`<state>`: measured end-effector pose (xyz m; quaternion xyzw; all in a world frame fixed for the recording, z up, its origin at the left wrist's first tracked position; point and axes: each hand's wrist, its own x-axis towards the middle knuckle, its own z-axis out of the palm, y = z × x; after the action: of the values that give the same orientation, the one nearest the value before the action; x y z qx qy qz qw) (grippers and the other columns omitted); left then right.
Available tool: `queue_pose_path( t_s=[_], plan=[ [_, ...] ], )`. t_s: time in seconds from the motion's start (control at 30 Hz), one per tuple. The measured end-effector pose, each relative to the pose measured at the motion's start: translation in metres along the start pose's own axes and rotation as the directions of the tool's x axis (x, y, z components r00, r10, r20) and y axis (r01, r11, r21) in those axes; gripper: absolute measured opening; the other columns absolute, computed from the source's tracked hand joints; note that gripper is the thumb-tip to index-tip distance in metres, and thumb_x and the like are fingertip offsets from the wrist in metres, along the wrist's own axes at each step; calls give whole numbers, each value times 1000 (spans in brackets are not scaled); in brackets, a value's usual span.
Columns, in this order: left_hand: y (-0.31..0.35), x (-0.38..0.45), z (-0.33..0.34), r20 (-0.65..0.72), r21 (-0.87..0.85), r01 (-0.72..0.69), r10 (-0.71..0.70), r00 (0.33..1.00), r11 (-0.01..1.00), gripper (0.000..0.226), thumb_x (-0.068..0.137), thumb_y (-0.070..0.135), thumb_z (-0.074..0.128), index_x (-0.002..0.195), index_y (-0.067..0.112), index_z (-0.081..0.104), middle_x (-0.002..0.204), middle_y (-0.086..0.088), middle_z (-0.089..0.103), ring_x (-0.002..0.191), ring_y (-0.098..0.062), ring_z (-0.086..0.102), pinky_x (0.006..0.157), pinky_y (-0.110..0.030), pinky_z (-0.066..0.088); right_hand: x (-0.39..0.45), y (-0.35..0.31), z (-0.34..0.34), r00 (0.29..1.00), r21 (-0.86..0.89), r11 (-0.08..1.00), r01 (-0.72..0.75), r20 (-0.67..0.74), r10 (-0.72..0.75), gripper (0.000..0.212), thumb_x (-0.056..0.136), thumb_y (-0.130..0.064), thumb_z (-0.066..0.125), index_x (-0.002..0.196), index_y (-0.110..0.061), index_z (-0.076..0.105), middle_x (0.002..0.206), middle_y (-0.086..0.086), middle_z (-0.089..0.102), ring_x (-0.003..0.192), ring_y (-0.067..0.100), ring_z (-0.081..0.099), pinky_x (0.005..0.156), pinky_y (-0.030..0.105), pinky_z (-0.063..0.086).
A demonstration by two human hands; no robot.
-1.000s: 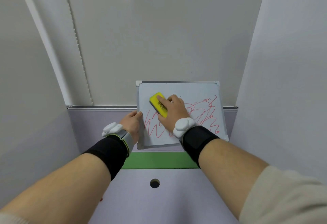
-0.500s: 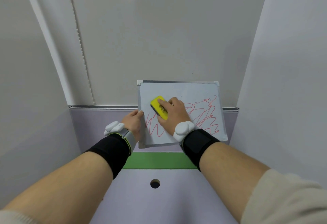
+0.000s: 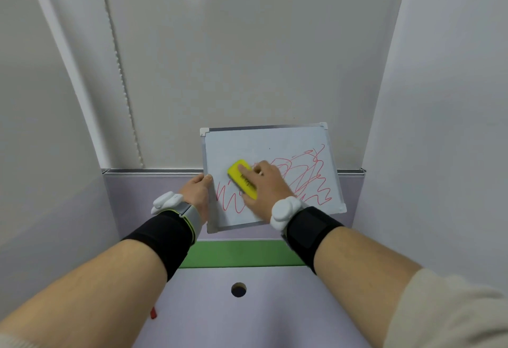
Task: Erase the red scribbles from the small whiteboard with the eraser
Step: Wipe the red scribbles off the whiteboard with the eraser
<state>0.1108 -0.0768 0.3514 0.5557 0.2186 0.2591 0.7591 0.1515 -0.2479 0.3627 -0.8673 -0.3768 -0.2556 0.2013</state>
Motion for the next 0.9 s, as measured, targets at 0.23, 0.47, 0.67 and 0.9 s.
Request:
queue_pose_path(
  t_s=[0.23,0.47,0.67,0.9],
  plan=[
    [3,7,-7,-35,-34,13,-14,999,999,27,100,11,59,124,5,71,125,-19,73,109,-34,67,110,-54,52,6,54,-27,969,-23,972,-232,-94,229,64,84,-33,62,143,-28,39,109,12,47,101,34,46,92,39,42],
    [2,5,-2,-46,-8,11,-11,999,1000,22,101,13,59,118,11,71,115,-14,71,106,-31,65,112,-54,50,-10,14,2,1000,13,1000,16,15,-16,65,82,-34,66,142,-26,42,106,10,47,97,29,45,88,39,44],
    [0,12,-8,-36,0,-1,1,999,1000,31,102,14,57,131,4,66,120,-8,67,111,-29,64,110,-45,50,-3,71,-28,960,-25,964,-265,-102,261,65,84,-36,62,143,-30,38,111,11,46,101,31,45,94,40,44],
    [-4,12,-5,-47,5,-5,5,999,1000,34,103,12,55,134,3,64,107,-8,69,105,-29,62,110,-46,51,-16,38,0,1000,18,1000,25,-13,-25,64,81,-32,66,141,-26,43,104,9,46,95,27,44,88,40,45]
  ],
)
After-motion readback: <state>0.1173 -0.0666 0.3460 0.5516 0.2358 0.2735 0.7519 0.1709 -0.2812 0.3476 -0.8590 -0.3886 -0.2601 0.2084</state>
